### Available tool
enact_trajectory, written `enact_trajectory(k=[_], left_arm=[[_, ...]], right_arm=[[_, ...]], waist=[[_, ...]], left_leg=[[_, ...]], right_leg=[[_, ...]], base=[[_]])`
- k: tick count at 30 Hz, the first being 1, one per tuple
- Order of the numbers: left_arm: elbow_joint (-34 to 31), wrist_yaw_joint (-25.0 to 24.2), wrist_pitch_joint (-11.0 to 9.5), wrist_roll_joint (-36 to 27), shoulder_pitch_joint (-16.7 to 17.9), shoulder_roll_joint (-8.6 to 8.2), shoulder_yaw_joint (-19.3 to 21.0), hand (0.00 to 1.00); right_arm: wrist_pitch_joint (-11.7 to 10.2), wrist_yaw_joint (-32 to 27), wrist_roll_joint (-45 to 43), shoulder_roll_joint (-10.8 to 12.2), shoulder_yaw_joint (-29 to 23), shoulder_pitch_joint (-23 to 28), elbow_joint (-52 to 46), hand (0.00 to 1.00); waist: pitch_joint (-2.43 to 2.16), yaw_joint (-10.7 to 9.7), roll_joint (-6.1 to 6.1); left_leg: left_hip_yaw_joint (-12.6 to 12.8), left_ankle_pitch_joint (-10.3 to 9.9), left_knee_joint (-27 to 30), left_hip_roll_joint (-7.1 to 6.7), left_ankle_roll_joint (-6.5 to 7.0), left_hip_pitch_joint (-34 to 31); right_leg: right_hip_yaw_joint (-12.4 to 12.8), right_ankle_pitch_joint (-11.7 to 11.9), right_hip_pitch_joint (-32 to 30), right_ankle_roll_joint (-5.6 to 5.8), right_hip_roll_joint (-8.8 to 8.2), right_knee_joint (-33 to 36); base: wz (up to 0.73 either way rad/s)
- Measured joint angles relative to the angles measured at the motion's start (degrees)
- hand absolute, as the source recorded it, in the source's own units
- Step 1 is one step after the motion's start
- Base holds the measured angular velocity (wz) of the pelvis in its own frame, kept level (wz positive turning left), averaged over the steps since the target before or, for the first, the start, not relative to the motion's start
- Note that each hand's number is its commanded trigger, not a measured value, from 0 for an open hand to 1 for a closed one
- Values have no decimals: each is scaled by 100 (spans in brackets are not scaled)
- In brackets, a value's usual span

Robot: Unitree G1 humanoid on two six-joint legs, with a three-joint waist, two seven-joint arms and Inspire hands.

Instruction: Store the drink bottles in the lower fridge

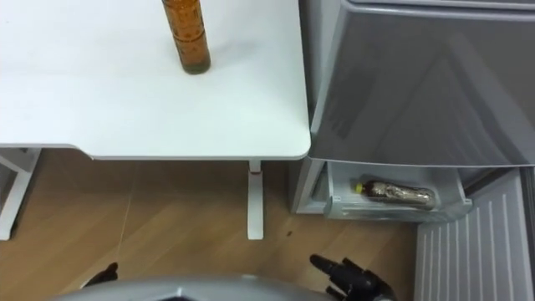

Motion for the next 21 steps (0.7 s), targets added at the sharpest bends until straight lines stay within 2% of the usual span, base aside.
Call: enact_trajectory(k=[2, 5, 9, 13, 17, 21], left_arm=[[85, 47, -1, -73, -17, -5, 4, 0], [202, 118, 18, -95, -28, -13, 17, 0], [191, 361, 19, -271, -28, -37, 65, 0], [-376, 880, 22, -648, 11, -48, 655, 0], [-656, 1695, -242, -866, -70, -52, 1221, 0], [-1346, 2378, -256, -1011, 1, -109, 1511, 0]], right_arm=[[-7, -154, -344, 43, -43, 10, 18, 0], [-136, -400, -778, 54, -33, -159, 194, 0], [-144, -703, -921, 90, 22, -215, 194, 0], [-141, -835, -921, 109, -116, -195, 195, 0], [-212, -985, -955, 95, -134, -144, 165, 0], [-215, -1054, -958, 105, -212, -19, -22, 0]], waist=[[4, 10, -5], [8, -51, -7], [20, -75, -4], [27, -92, 33], [25, -47, 82], [11, 71, 101]], left_leg=[[-12, 5, -1, -1, -3, 1], [-21, 10, 3, -2, -3, -1], [-98, 10, 32, -10, -3, -15], [-223, 9, 81, -24, -6, -76], [-185, 13, 26, -28, -9, -42], [-148, 14, -17, -29, -10, 21]], right_leg=[[-11, 0, 3, 0, 0, -1], [-9, 0, 6, 0, 0, -7], [-89, 1, 59, -2, 0, -28], [-211, 2, 96, -3, 2, -86], [-151, 1, 78, -3, 2, -86], [-101, 0, 92, -1, 2, -90]], base=[[3], [0], [11], [15], [-5], [-6]])
